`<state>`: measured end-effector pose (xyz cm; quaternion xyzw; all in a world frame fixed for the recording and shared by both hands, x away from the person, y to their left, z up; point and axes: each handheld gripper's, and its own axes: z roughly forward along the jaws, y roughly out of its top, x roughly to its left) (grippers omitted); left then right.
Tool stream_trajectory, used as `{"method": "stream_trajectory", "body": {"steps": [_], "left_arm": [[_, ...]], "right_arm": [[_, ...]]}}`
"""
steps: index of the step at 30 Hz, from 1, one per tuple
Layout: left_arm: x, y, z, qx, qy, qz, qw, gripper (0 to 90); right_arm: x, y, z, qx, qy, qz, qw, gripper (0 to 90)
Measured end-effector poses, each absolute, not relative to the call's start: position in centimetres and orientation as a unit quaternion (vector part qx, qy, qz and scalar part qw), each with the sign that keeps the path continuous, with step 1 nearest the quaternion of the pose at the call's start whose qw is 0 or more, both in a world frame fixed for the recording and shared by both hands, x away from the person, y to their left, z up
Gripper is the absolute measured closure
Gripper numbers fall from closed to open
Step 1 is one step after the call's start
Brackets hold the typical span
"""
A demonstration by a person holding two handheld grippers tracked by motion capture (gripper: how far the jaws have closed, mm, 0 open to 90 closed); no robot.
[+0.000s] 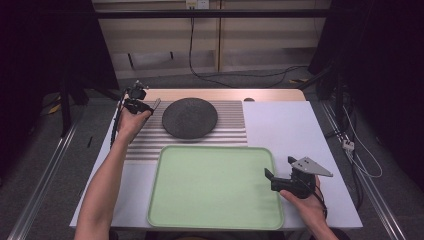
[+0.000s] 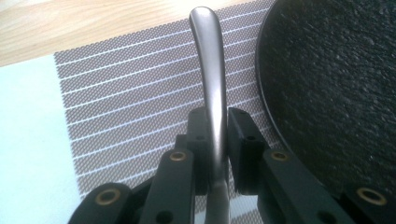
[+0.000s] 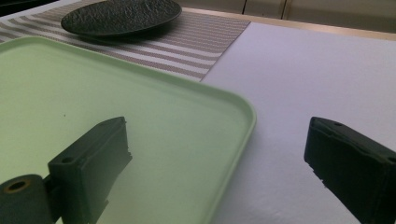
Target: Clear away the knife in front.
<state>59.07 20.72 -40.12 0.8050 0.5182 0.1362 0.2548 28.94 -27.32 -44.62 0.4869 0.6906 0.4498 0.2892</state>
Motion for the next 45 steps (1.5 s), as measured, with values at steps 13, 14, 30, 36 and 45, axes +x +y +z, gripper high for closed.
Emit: {"method": "stream_trajectory", "body": {"steps": [13, 14, 30, 36, 45], "left_arm": [[56.4, 20.7, -38.8, 0.818, 0.49, 0.142, 0.266, 79.8], [56.1, 20.5, -38.6, 0.819, 0.486, 0.144, 0.268, 79.8], [52.5, 17.4, -36.5, 0.84, 0.427, 0.151, 0.297, 79.8], [51.4, 17.4, -36.2, 0.84, 0.419, 0.157, 0.307, 79.8], [49.7, 17.1, -36.3, 0.843, 0.411, 0.149, 0.314, 79.8]], "right_arm": [[28.6, -27.0, -44.4, 0.483, 0.691, 0.451, 0.292, 6.7], [28.6, -27.0, -44.4, 0.482, 0.692, 0.451, 0.292, 6.7], [28.6, -27.0, -44.4, 0.482, 0.692, 0.451, 0.293, 6.7], [28.5, -27.1, -44.4, 0.481, 0.692, 0.451, 0.294, 6.7], [28.6, -27.0, -44.4, 0.48, 0.692, 0.451, 0.294, 6.7]]}}
